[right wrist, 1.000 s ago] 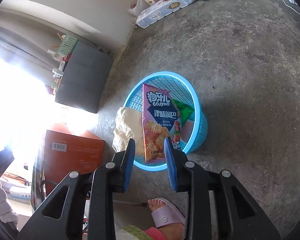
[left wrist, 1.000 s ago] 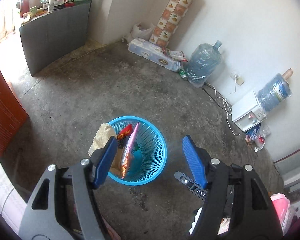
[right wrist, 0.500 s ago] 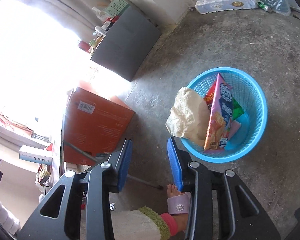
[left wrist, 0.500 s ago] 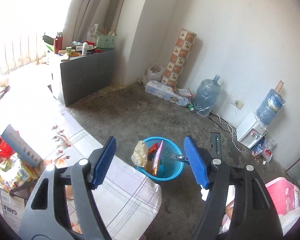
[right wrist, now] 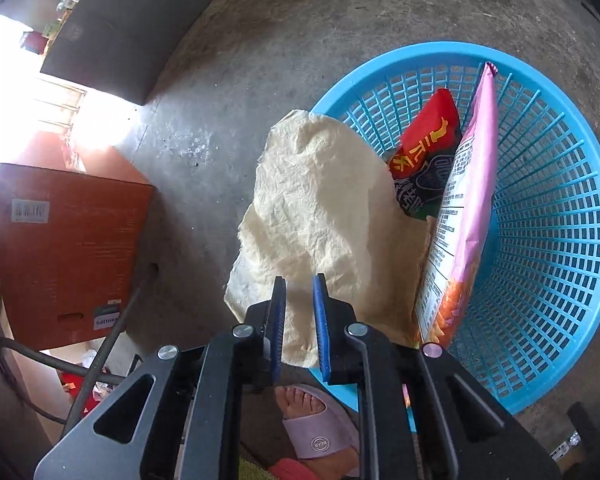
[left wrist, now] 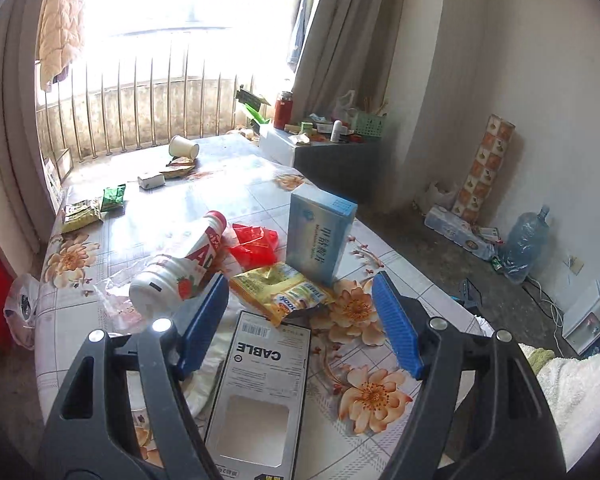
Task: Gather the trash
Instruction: 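Move both tools back over the table toward the white CABLE box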
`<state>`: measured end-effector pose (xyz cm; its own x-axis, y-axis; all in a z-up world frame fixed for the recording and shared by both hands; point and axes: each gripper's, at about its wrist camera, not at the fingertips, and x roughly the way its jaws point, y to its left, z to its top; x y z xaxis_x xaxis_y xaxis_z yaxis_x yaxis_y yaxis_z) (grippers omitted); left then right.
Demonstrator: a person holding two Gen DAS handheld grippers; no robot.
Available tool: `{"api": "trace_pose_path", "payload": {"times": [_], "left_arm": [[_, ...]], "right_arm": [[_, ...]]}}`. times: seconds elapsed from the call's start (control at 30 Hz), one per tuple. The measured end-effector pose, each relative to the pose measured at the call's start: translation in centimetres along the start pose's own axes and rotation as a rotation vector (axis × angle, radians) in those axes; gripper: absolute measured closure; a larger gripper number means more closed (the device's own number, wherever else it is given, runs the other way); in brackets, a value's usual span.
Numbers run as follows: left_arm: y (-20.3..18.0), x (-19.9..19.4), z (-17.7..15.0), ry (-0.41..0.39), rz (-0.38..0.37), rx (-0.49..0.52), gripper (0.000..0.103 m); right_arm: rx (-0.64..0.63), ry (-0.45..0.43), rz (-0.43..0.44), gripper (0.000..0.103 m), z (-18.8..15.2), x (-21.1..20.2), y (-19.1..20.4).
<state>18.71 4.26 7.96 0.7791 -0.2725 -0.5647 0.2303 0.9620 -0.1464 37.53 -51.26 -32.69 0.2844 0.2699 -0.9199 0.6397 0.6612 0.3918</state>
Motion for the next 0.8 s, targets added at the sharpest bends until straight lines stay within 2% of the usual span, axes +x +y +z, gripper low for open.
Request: {"api": "trace_pose_path", "payload": {"times": [0.13, 0.27, 0.37, 0.53, 0.67, 0.8], "left_arm": [[2.7, -0.3, 0.0, -0.001, 0.018, -0.040, 0.033], [4.0, 0.3, -0.6, 0.019, 0.006, -0.084, 0.033], [4.3, 1.4, -0.9, 0.039, 0.023, -0.077, 0.033], [5.2, 2.2, -1.6, 0.058, 0.037, -0.095, 0.033], [5.8, 2.0, -2.0, 0.062, 0.046, -0.121, 0.033], [6.1, 1.2, -2.1, 0.046, 0.042, -0.138, 0.033]], "right_arm": [[0.026, 0.027, -0.022, 0.095, 0.3, 2.6, -0.7], [0.074, 0.050, -0.069, 0.096, 0.5, 4.7, -2.3], [0.085, 0.069, -0.098, 0.098, 0.7, 6.1, -2.9], [0.087, 0.110, -0.197, 0.101, 0.6, 7.9, -3.8], [0.112, 0.092, -0.139, 0.100, 0.5, 6.6, -4.1], [0.093, 0.046, -0.054, 0.080, -0.4, 2.9, -3.6]]}}
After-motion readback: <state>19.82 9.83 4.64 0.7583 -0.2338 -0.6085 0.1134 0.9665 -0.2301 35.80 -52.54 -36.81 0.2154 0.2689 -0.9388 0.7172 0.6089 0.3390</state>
